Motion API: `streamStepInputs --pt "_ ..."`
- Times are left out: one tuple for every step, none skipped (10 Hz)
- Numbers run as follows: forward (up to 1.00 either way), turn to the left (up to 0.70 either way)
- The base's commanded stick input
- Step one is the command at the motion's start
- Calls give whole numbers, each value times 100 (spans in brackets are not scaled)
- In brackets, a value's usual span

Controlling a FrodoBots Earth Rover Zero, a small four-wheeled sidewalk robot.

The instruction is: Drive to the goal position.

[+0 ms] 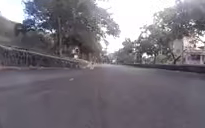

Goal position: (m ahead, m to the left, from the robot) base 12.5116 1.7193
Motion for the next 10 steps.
streamStepInputs --pt "100 0" --pt "100 0" --pt "100 0" --pt "100 0" --pt "100 0" --pt "100 0" --pt "100 0" --pt "100 0" --pt "100 0" --pt "100 0"
